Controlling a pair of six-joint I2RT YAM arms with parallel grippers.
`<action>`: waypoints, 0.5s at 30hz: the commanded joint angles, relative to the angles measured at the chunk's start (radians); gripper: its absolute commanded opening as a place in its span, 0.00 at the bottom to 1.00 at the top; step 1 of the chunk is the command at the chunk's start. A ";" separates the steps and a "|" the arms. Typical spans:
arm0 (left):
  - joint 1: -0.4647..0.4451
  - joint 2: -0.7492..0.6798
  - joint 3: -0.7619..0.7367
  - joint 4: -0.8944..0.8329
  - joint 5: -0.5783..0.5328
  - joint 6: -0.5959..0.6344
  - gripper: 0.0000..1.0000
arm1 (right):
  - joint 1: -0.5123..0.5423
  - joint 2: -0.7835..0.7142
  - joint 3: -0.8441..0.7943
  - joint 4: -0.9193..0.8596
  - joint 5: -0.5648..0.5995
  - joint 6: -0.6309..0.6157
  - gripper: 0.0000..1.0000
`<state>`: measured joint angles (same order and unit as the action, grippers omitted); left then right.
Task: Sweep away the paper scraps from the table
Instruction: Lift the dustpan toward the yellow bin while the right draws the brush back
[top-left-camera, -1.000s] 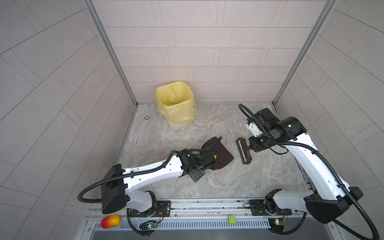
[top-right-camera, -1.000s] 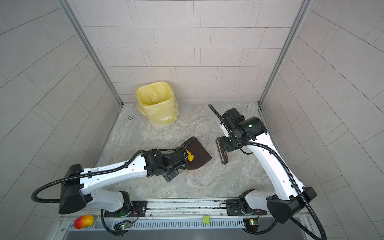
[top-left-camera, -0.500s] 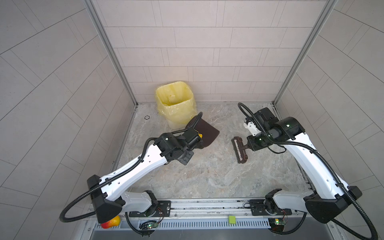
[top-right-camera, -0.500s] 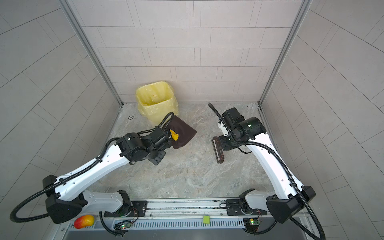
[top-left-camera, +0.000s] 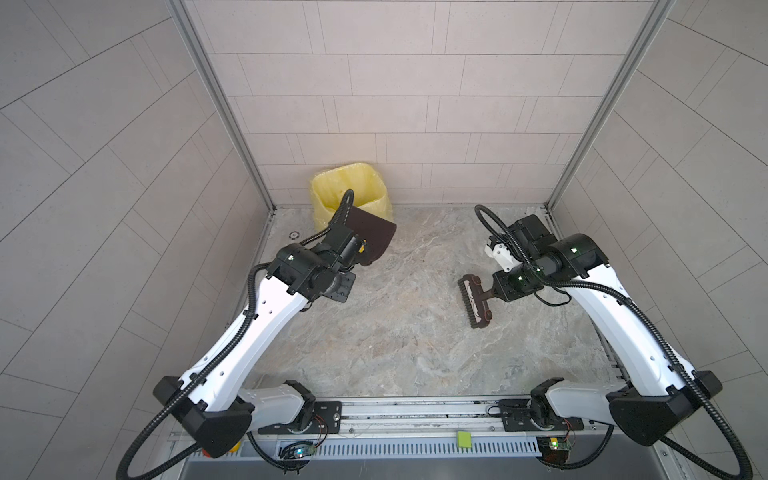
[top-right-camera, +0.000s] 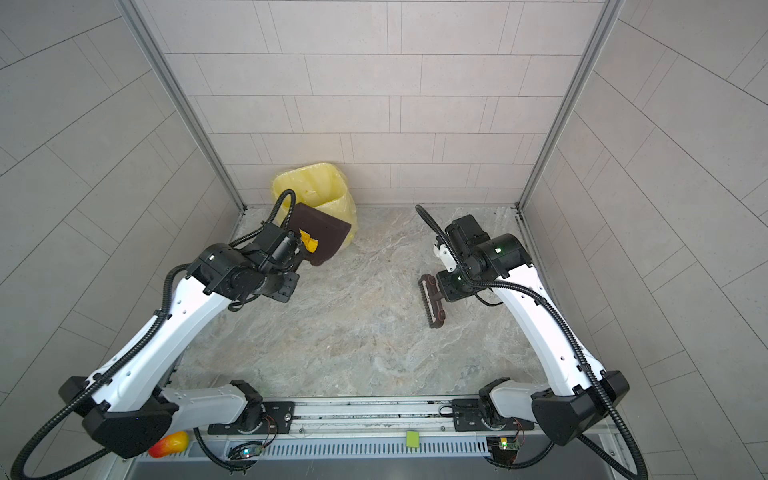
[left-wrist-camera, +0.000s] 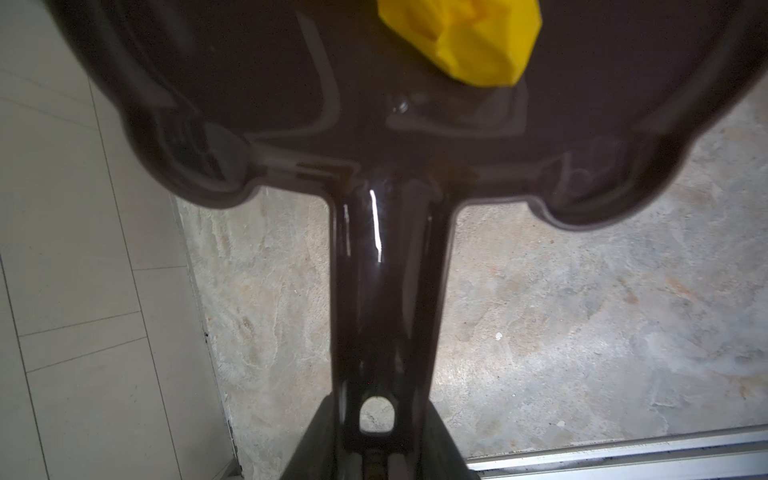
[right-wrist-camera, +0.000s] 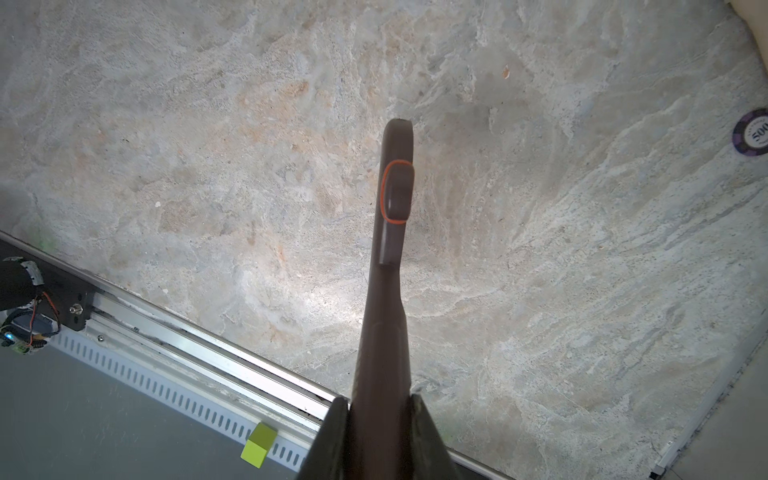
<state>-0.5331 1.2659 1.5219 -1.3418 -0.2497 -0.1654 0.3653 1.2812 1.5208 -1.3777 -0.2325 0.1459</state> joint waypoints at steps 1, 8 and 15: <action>0.068 0.007 0.052 -0.013 -0.014 0.026 0.00 | -0.005 -0.006 -0.003 0.014 -0.015 -0.025 0.00; 0.199 0.060 0.148 -0.019 -0.009 0.077 0.00 | -0.007 -0.034 -0.049 0.026 -0.026 -0.026 0.00; 0.310 0.160 0.253 -0.009 -0.009 0.144 0.00 | -0.006 -0.070 -0.081 0.026 -0.037 -0.022 0.00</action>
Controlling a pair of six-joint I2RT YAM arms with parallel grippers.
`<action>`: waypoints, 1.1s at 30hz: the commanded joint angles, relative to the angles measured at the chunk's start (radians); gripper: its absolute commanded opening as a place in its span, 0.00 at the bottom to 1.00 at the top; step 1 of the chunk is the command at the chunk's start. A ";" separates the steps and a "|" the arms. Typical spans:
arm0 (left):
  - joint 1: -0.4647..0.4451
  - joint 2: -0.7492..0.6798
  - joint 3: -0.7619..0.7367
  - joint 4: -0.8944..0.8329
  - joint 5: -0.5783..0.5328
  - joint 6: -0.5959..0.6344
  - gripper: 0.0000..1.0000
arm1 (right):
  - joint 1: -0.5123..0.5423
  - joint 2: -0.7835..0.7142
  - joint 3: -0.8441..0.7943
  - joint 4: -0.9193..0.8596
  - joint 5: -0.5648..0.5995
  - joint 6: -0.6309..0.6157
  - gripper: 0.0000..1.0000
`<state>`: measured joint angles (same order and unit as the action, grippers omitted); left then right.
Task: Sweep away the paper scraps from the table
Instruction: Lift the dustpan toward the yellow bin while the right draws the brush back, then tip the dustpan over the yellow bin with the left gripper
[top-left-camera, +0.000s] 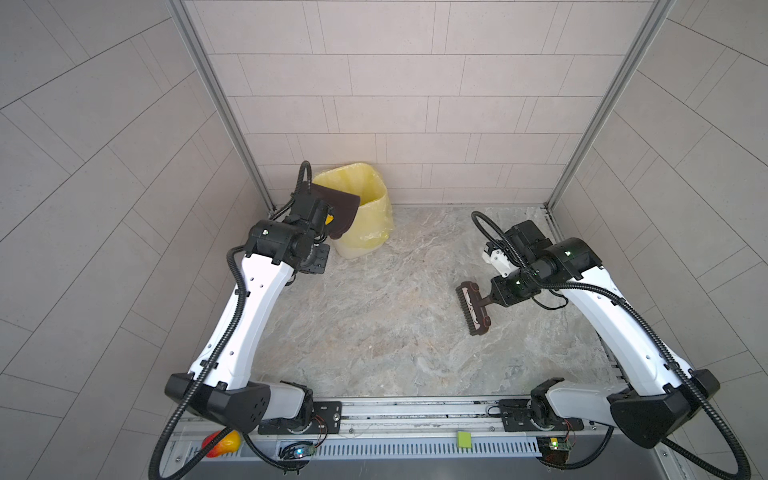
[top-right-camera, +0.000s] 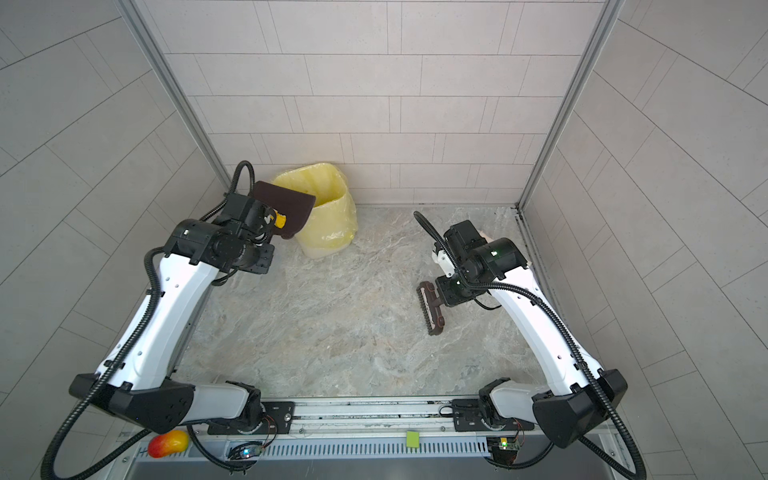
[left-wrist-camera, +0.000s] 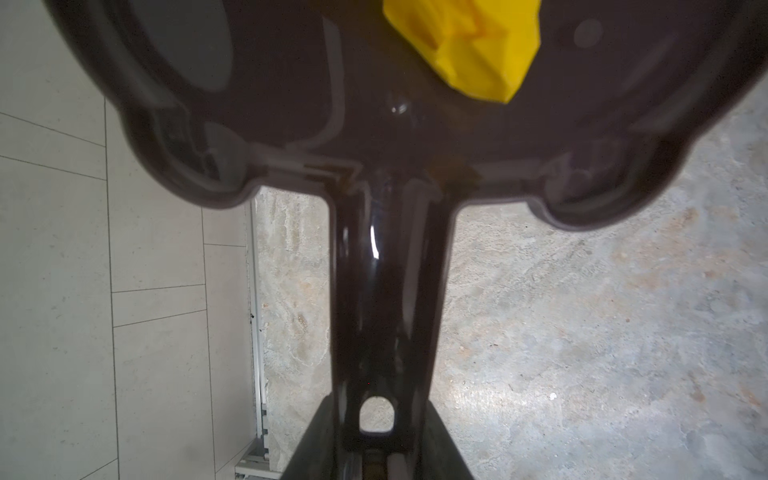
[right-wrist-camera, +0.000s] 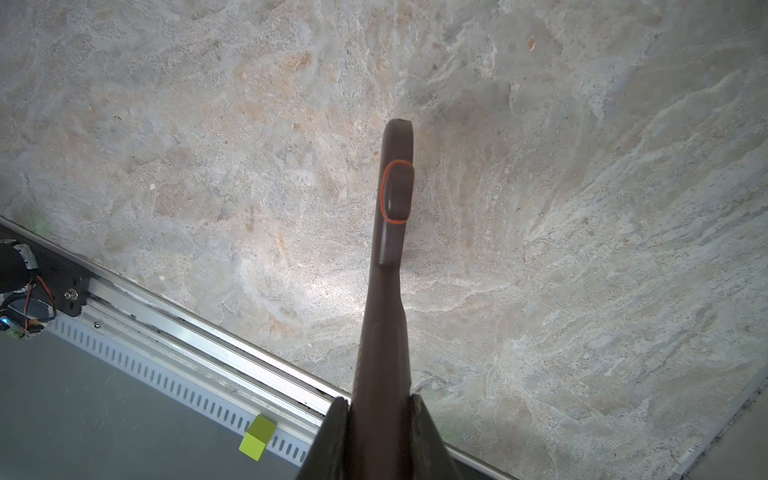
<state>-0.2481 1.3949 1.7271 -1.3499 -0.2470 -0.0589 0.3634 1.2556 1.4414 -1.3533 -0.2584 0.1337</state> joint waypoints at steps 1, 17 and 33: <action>0.035 0.051 0.069 -0.004 -0.014 0.049 0.00 | -0.005 -0.049 -0.008 0.003 -0.014 -0.008 0.00; 0.092 0.450 0.479 -0.109 -0.267 0.155 0.00 | -0.004 -0.097 -0.067 0.001 -0.057 0.009 0.00; -0.003 0.555 0.485 -0.028 -0.680 0.333 0.00 | -0.004 -0.035 -0.043 -0.015 -0.085 -0.006 0.00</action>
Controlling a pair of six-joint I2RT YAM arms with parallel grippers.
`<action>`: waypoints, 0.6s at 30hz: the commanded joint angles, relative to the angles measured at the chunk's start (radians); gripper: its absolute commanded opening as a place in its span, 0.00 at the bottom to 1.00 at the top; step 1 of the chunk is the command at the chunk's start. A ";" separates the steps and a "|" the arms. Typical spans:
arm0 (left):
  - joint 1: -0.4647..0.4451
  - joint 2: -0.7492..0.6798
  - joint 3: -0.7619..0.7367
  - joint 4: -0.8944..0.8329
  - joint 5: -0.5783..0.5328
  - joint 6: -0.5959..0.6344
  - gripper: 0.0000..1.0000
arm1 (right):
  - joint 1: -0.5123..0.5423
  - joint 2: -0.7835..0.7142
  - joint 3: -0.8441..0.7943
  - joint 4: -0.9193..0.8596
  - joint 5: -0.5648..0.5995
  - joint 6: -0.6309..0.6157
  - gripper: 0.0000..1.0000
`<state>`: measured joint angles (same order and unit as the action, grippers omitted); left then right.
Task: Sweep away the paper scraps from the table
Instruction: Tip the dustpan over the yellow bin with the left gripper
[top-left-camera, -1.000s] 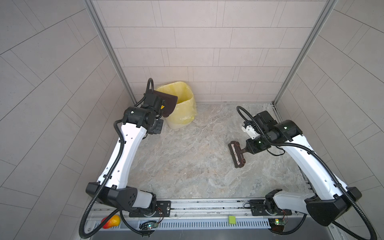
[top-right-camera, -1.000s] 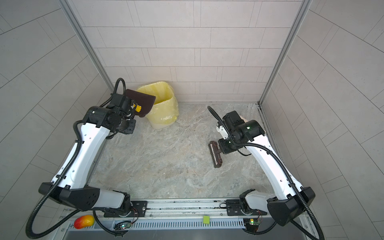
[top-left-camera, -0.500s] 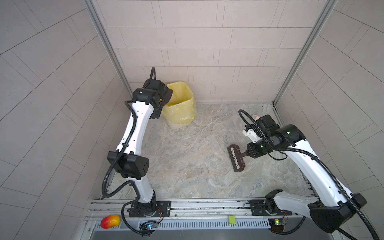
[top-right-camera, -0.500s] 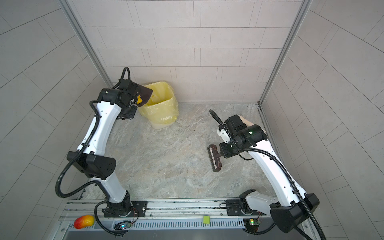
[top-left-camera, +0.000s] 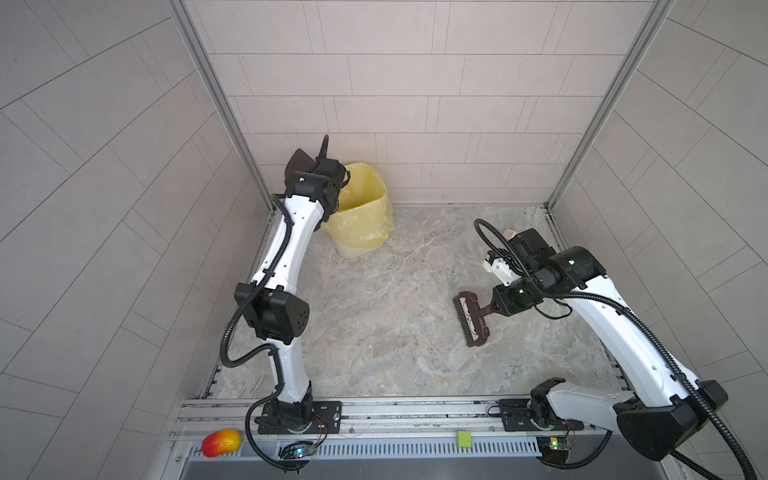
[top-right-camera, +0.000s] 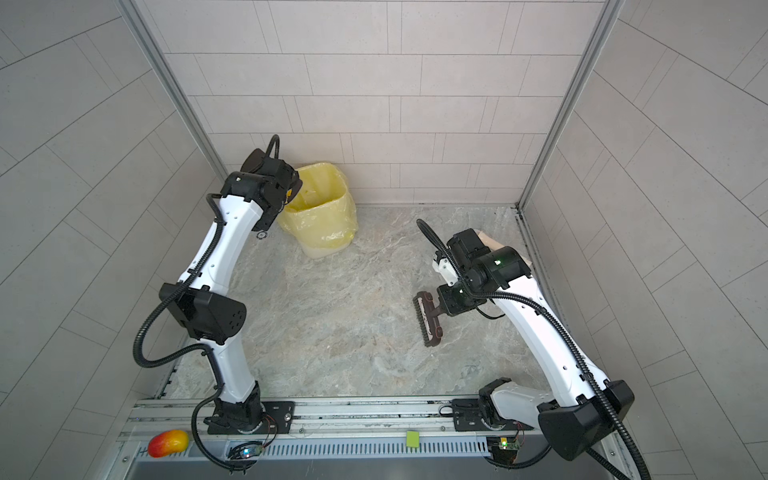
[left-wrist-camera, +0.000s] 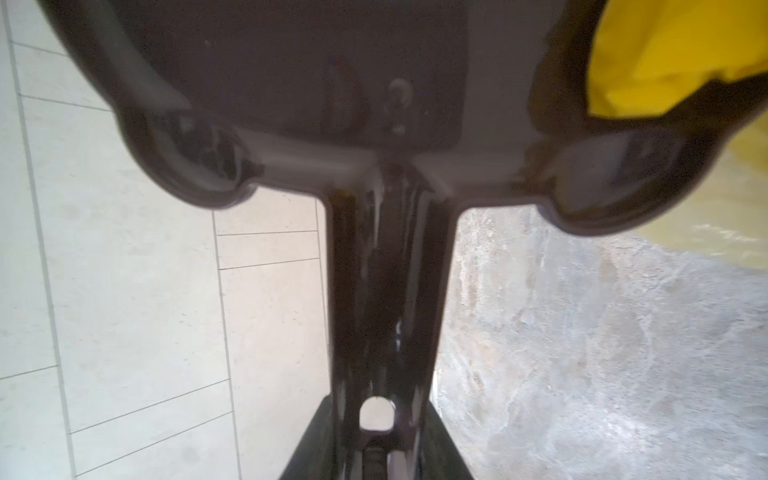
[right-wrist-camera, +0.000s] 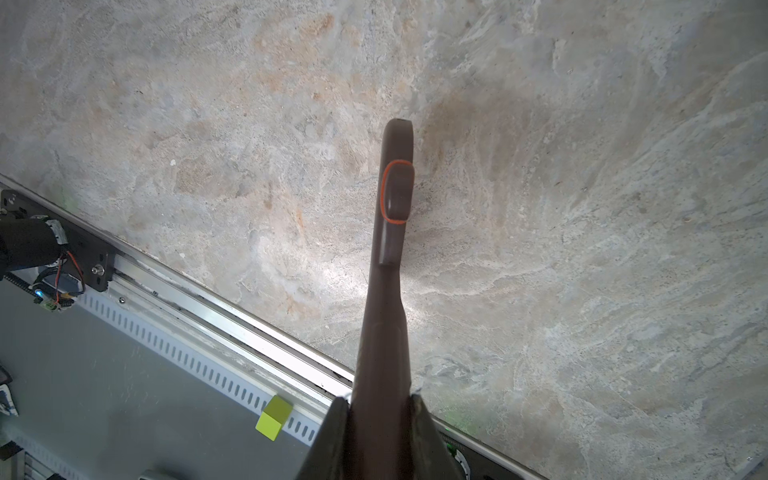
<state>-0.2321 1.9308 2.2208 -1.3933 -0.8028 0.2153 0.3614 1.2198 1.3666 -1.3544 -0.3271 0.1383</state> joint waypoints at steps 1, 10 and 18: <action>-0.029 0.021 -0.009 0.029 -0.140 0.074 0.00 | -0.002 0.004 0.035 -0.013 -0.017 -0.011 0.00; -0.097 0.003 -0.061 0.197 -0.289 0.279 0.00 | -0.002 0.014 0.028 -0.006 -0.023 -0.015 0.00; -0.160 -0.111 -0.376 0.897 -0.460 0.895 0.00 | -0.003 0.012 0.027 -0.011 -0.012 -0.029 0.00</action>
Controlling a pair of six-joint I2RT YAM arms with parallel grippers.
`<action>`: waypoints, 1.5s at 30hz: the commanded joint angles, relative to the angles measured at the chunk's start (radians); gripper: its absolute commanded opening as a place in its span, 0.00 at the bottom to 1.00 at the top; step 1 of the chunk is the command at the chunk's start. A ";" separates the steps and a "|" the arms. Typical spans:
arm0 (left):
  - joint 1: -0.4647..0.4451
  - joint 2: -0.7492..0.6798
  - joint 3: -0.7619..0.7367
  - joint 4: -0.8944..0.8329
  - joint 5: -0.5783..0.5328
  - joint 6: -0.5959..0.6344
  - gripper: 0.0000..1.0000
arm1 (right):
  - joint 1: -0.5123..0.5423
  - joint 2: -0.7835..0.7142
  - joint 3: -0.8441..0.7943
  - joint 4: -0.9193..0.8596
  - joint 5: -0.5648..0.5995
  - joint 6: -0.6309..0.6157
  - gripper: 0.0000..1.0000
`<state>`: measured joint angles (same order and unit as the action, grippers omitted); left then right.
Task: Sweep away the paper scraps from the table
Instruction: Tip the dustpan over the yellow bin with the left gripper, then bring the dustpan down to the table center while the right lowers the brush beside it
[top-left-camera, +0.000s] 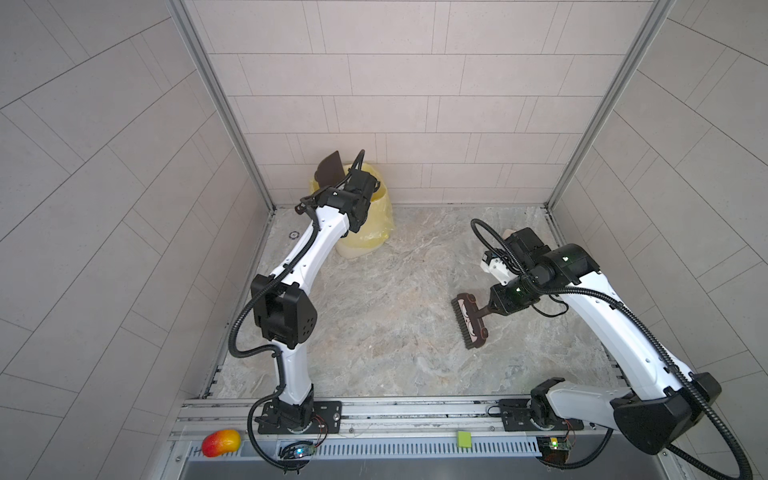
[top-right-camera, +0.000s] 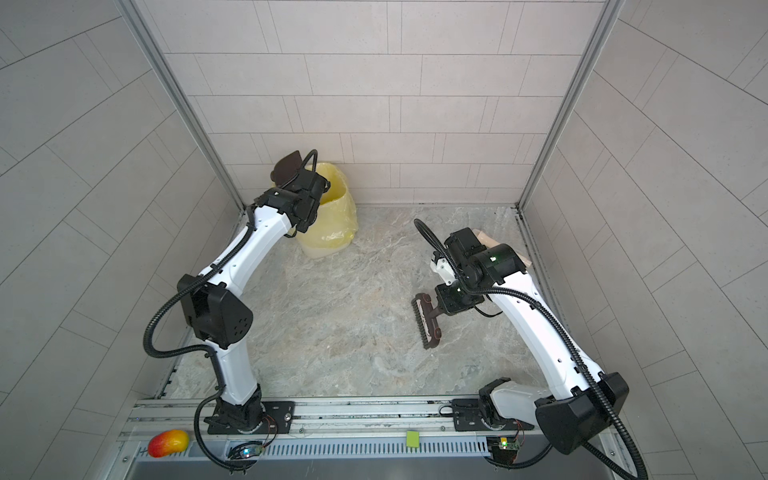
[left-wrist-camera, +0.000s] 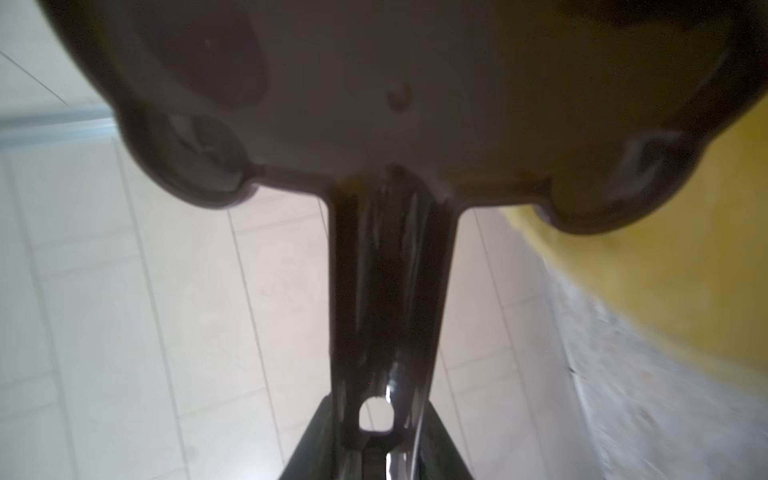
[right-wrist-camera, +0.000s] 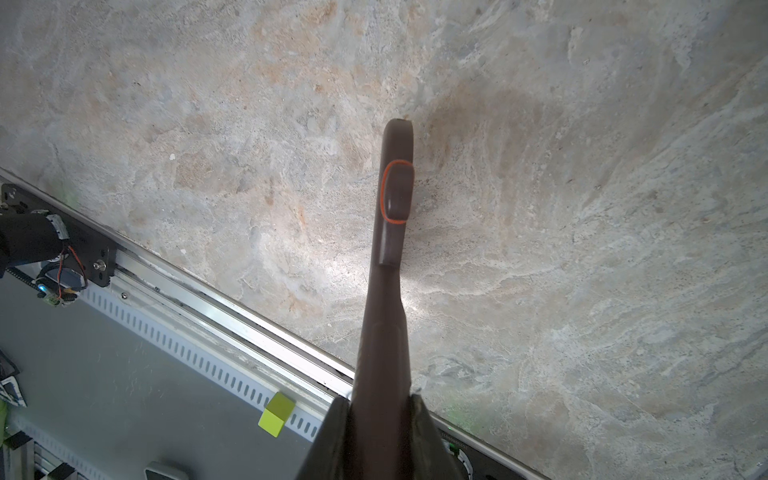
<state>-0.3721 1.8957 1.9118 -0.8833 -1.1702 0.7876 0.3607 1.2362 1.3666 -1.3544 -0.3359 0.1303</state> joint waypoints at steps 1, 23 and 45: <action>-0.025 -0.086 -0.088 0.463 -0.093 0.386 0.00 | -0.004 -0.004 0.026 -0.009 -0.004 -0.023 0.00; -0.051 -0.182 -0.124 0.441 -0.056 0.320 0.00 | -0.004 -0.026 0.012 0.010 0.004 -0.024 0.00; -0.348 -0.304 -0.046 -0.235 0.294 -0.505 0.00 | -0.154 -0.058 0.040 0.030 -0.005 -0.037 0.00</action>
<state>-0.6880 1.6257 1.8973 -1.0290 -0.9417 0.4416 0.2302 1.2091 1.3724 -1.3411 -0.3290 0.1078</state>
